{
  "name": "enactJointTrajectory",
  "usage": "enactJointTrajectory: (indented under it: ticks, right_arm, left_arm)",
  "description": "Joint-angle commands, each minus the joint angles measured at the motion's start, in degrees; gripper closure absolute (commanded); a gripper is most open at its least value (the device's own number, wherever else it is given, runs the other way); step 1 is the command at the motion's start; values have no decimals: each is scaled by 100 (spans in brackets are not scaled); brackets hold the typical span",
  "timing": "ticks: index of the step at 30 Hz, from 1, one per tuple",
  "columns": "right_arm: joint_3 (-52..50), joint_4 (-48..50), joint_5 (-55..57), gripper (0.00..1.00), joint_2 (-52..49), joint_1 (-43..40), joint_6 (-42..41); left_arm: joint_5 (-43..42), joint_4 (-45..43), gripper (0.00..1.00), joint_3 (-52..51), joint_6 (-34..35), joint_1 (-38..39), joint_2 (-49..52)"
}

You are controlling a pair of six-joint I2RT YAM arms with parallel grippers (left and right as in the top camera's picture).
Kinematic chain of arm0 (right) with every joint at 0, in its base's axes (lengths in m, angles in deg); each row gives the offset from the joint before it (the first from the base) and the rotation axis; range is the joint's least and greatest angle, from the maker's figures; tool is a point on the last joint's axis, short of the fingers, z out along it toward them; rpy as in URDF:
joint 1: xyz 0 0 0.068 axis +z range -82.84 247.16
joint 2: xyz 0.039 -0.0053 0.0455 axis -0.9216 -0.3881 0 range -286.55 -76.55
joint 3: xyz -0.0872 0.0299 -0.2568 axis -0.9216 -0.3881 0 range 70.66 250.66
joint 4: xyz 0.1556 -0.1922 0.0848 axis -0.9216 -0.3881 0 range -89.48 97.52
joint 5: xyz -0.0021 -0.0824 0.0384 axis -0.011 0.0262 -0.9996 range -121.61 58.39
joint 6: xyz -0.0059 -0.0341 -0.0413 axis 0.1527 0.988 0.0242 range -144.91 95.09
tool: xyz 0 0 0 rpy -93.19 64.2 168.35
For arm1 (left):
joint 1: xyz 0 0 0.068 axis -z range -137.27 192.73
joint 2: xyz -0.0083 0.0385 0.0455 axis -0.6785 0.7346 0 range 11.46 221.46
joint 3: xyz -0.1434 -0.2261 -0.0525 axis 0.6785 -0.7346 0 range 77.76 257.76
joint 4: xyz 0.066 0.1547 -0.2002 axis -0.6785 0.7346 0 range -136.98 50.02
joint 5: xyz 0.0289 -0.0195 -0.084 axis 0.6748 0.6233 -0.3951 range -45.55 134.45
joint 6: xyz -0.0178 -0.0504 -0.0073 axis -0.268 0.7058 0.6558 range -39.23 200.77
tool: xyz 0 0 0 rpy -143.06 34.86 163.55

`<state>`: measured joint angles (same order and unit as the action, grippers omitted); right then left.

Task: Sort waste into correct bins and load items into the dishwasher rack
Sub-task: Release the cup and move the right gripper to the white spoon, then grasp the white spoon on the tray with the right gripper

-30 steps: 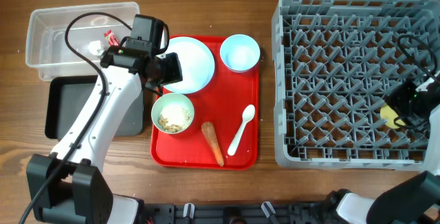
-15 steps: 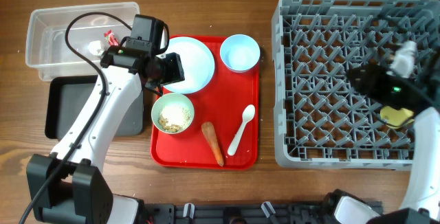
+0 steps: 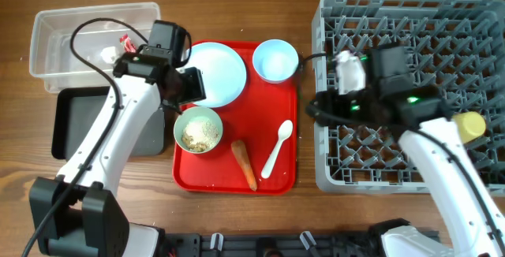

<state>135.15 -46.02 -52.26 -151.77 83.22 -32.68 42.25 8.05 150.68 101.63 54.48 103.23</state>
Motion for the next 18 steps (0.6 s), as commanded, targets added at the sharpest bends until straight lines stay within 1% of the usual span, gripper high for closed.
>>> enactJointTrajectory:
  ticks: [1, 4, 6, 11, 14, 18]
  right_arm:
    - [129, 13, 850, 35, -339, 728, -793]
    - [129, 15, 927, 35, -660, 1106, -1178]
    - [129, 7, 929, 36, -955, 1318, -1403]
    - [129, -2, 1056, 36, -1674, 1692, -1967]
    - [129, 31, 1054, 36, -2068, 1812, -2214]
    - [129, 188, 1056, 37, -2524, 1912, -2352]
  left_arm:
    - [186, 92, 36, 17, 479, -472, -103]
    - [184, 256, 34, 17, 664, -839, -103]
    - [179, 341, 31, 17, 669, -1126, -103]
    - [131, 553, 29, 17, 841, -1687, -103]
    - [52, 614, 29, 17, 835, -1862, -103]
    - [33, 612, 28, 17, 835, -1884, -103]
